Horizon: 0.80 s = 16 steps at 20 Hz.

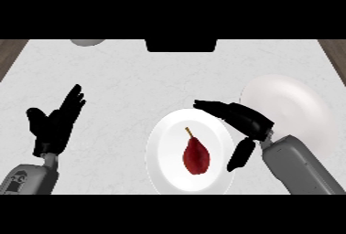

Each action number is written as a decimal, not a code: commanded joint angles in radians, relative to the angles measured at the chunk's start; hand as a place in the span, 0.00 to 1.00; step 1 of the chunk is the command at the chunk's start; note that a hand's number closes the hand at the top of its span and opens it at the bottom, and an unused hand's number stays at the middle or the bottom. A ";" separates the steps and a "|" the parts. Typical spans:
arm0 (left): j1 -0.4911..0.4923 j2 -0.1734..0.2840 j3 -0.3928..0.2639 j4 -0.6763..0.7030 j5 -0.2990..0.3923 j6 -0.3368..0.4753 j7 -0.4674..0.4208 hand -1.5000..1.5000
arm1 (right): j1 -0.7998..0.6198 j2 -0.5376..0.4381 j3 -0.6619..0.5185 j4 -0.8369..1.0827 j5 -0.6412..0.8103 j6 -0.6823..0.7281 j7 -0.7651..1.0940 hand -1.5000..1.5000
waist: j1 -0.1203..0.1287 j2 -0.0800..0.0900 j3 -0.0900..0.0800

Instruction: Pick the pear from the plate and place it in the plate

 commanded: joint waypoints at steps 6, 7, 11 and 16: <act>0.007 -0.068 0.008 0.038 -0.067 -0.003 -0.031 0.50 | -0.035 0.070 0.052 0.064 0.177 0.056 0.069 0.00 | 0.000 0.002 0.000; 0.039 -0.029 0.046 0.004 -0.053 -0.037 -0.026 0.50 | -0.004 0.072 0.046 -0.023 0.171 0.096 0.122 0.00 | -0.001 0.000 0.000; 0.001 -0.092 0.025 0.051 -0.095 -0.021 -0.035 0.50 | 0.002 0.132 0.079 0.035 0.242 0.096 0.128 0.00 | -0.002 0.001 0.000; -0.007 -0.088 0.058 -0.040 -0.117 -0.029 0.070 0.50 | -0.045 0.204 0.026 0.164 0.340 0.041 0.079 0.00 | 0.002 0.001 0.000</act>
